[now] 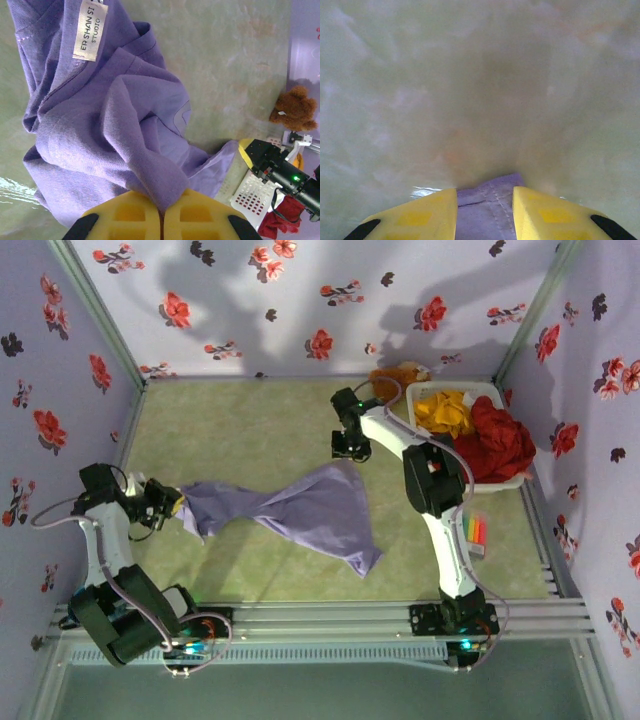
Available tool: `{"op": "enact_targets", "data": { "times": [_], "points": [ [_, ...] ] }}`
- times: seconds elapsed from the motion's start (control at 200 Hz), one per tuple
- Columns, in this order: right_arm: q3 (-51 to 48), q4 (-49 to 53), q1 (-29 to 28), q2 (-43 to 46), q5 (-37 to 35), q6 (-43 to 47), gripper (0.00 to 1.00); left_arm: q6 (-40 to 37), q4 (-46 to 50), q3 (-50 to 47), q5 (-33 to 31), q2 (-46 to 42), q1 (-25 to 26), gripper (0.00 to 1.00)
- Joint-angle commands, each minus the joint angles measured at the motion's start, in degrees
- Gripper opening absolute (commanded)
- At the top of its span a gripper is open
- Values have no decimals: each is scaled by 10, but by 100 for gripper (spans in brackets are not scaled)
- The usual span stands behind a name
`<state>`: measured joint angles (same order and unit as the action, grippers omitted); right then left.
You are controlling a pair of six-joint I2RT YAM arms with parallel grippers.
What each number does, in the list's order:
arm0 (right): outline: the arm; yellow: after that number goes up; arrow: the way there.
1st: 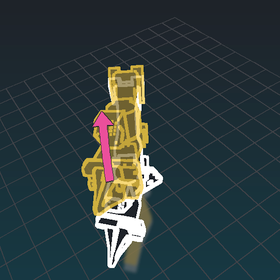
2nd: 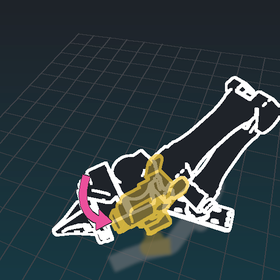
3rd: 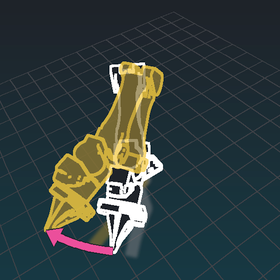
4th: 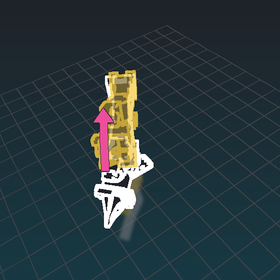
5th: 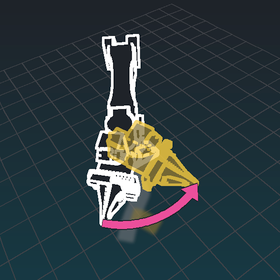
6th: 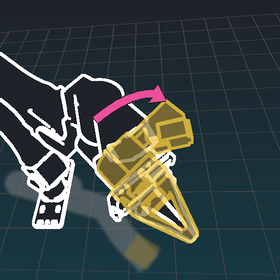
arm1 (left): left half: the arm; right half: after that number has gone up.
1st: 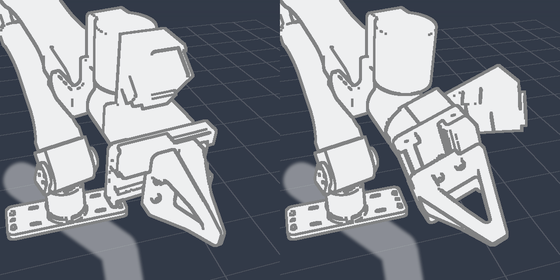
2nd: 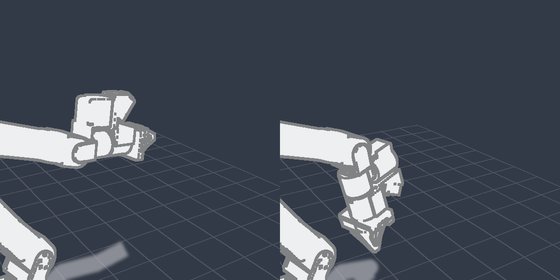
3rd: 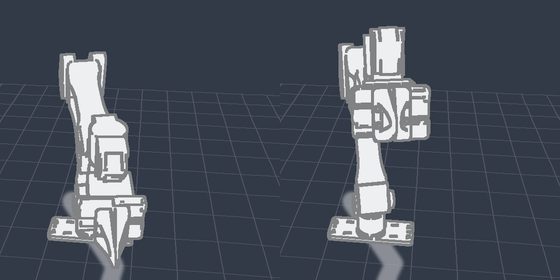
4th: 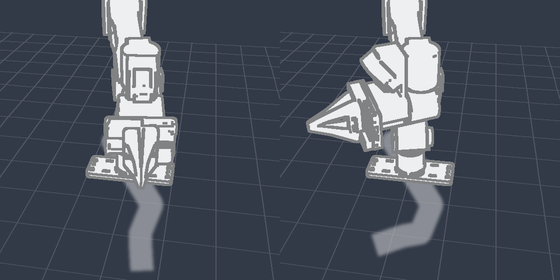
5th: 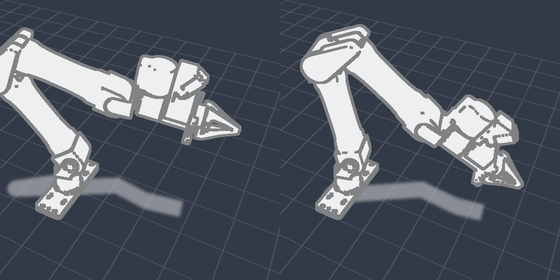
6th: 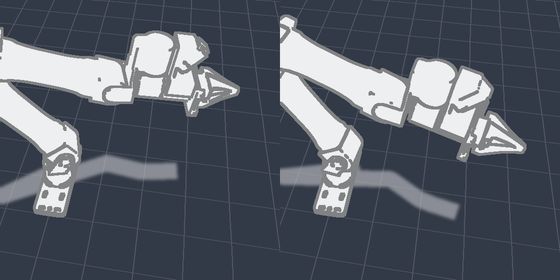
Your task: Fold and stack the t-shirts
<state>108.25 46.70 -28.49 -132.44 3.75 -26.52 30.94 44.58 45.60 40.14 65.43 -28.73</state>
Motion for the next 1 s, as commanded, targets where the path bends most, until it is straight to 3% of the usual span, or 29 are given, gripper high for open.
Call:
{"op": "enact_targets", "data": {
  "times": [0.0,0.15,0.325,0.585,0.735,0.905,0.995],
  "points": [
    [10,37,-2,-9,-33,1,34,1,1,19,10,4,-4,0],
    [19,55,-7,-24,-54,7,28,3,0,24,10,9,-3,0],
    [46,56,-8,-31,-42,15,0,11,-2,42,16,8,4,0],
    [54,62,-12,60,-66,22,0,31,2,78,26,-9,9,0],
    [-5,26,-26,184,-97,16,0,68,0,150,47,-8,10,0],
    [-39,13,-51,328,-183,34,0,107,5,288,61,36,29,0],
    [-61,5,-70,398,-250,50,0,172,-71,311,61,33,39,0]
  ]
}}
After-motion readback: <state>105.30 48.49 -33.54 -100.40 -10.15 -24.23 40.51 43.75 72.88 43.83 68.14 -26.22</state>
